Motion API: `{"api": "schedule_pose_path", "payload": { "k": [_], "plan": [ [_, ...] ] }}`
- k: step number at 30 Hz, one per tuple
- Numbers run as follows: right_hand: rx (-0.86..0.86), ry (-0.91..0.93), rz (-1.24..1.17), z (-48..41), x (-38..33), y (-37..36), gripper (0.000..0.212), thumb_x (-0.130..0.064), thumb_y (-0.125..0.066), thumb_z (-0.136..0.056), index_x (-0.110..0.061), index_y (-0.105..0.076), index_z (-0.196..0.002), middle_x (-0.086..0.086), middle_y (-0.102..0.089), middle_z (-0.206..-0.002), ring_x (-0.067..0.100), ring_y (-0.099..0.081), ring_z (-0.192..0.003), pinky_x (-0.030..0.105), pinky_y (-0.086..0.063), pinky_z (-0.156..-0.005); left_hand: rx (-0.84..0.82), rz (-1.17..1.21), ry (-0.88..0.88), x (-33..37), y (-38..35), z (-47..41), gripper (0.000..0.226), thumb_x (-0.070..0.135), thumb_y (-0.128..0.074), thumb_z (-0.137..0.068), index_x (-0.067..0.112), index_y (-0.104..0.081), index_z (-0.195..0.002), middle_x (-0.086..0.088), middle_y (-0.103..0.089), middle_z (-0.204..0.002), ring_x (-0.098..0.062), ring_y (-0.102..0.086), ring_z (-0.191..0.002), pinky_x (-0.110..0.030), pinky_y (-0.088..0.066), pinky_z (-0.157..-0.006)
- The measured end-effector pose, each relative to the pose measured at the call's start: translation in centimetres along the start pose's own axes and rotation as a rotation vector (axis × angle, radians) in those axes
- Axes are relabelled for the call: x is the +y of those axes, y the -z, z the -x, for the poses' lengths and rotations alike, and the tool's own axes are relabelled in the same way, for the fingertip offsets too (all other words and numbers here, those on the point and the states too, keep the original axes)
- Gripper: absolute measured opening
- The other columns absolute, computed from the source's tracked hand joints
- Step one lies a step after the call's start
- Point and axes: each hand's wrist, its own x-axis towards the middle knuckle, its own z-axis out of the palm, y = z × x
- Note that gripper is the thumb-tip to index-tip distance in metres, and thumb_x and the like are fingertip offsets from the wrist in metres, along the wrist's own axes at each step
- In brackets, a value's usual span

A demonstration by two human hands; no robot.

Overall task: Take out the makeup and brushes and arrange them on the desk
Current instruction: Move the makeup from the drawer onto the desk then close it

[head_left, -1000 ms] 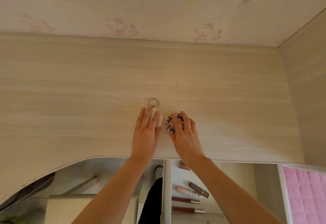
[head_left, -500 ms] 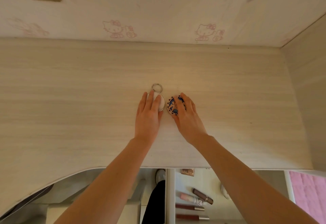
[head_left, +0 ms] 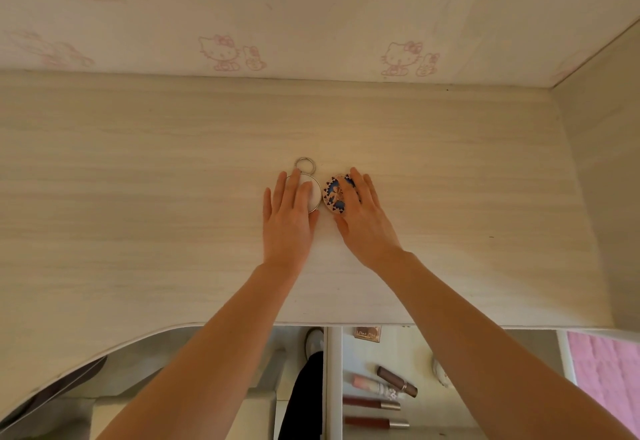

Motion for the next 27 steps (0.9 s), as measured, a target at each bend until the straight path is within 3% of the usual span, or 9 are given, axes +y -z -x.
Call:
{"api": "schedule_pose_path", "payload": {
  "k": [4, 13, 22, 27],
  "plan": [
    [0.026, -0.002, -0.019, 1.0, 0.1, 0.6, 0.061, -0.014, -0.049, -0.096, -0.008, -0.019, -0.149, 0.009, -0.009, -0.159, 0.026, -0.001, -0.148, 0.037, -0.020, -0.118, -0.015, 0.005, -0.031, 0.1, 0.3, 0.6, 0.053, 0.014, -0.063, -0.090, 0.009, -0.043, -0.139, -0.009, -0.033, -0.154, -0.028, -0.021, -0.146, -0.047, -0.021, -0.117],
    [0.002, -0.003, -0.002, 7.2, 2.3, 1.5, 0.057, -0.016, -0.044, -0.098, -0.006, -0.020, -0.149, 0.009, -0.018, -0.157, 0.023, -0.004, -0.148, 0.032, -0.014, -0.120, 0.031, 0.035, -0.037, 1.8, 0.6, 6.4, 0.044, 0.012, -0.059, -0.092, 0.005, -0.050, -0.135, -0.011, -0.045, -0.146, -0.030, -0.032, -0.141, -0.048, -0.033, -0.112],
    [-0.002, 0.060, 0.015, 17.5, 6.4, 1.6, 0.052, -0.021, -0.040, -0.101, -0.006, -0.025, -0.148, 0.009, -0.026, -0.155, 0.022, -0.009, -0.147, 0.028, -0.011, -0.117, 0.069, 0.126, 0.005, 7.0, -1.5, 17.6, 0.037, 0.012, -0.056, -0.094, 0.007, -0.055, -0.131, -0.005, -0.055, -0.137, -0.025, -0.037, -0.139, -0.040, -0.038, -0.110],
    [-0.016, 0.079, 0.008, 23.7, 9.0, 1.4, 0.052, -0.021, -0.040, -0.100, -0.009, -0.025, -0.148, 0.005, -0.027, -0.155, 0.019, -0.008, -0.147, 0.029, -0.017, -0.115, 0.039, 0.113, 0.003, 10.3, -3.8, 24.0, 0.038, 0.012, -0.059, -0.092, 0.008, -0.057, -0.130, -0.005, -0.056, -0.136, -0.026, -0.040, -0.137, -0.040, -0.041, -0.107]
  ]
}}
